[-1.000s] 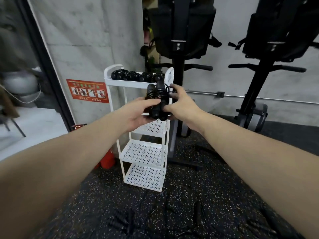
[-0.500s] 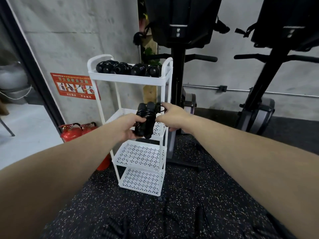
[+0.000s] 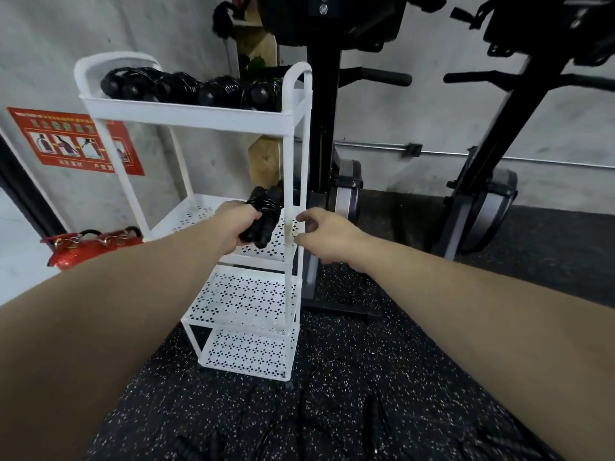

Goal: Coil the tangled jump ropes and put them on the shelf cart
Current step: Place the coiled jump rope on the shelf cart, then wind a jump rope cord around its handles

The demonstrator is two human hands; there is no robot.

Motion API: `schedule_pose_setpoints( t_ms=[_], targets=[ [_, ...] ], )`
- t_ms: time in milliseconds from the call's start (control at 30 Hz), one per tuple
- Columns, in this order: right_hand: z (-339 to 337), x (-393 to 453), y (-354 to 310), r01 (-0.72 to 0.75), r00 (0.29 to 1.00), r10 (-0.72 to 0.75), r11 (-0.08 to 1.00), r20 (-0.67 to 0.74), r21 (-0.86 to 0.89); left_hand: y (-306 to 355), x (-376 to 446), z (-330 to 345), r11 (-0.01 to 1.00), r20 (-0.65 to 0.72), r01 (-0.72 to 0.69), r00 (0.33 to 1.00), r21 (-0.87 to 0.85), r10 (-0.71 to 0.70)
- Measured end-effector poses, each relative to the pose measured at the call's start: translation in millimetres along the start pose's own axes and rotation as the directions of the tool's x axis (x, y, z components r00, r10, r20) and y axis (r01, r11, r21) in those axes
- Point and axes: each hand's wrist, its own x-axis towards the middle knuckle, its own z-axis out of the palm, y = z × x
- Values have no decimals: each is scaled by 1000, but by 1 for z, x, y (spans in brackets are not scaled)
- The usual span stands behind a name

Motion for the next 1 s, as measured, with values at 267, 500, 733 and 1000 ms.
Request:
schedule_pose_setpoints(
  t_ms=[267, 500, 733, 1000],
  targets=[
    [3, 8, 27, -6, 1000, 6, 1000, 10, -13, -29, 41, 40, 1000, 121, -12, 993, 28, 8],
    [1, 4, 38, -16, 999, 19, 998, 44, -68, -54, 81, 49, 901, 36, -72, 997, 427, 63],
    [-9, -18, 31, 9, 999, -6, 998, 47, -62, -24, 14, 37, 836, 34, -144, 988, 530, 149],
    [-40, -88, 1, 63, 998, -62, 994, 13, -92, -34, -82, 15, 731, 153, -406, 908, 548, 390]
  ],
)
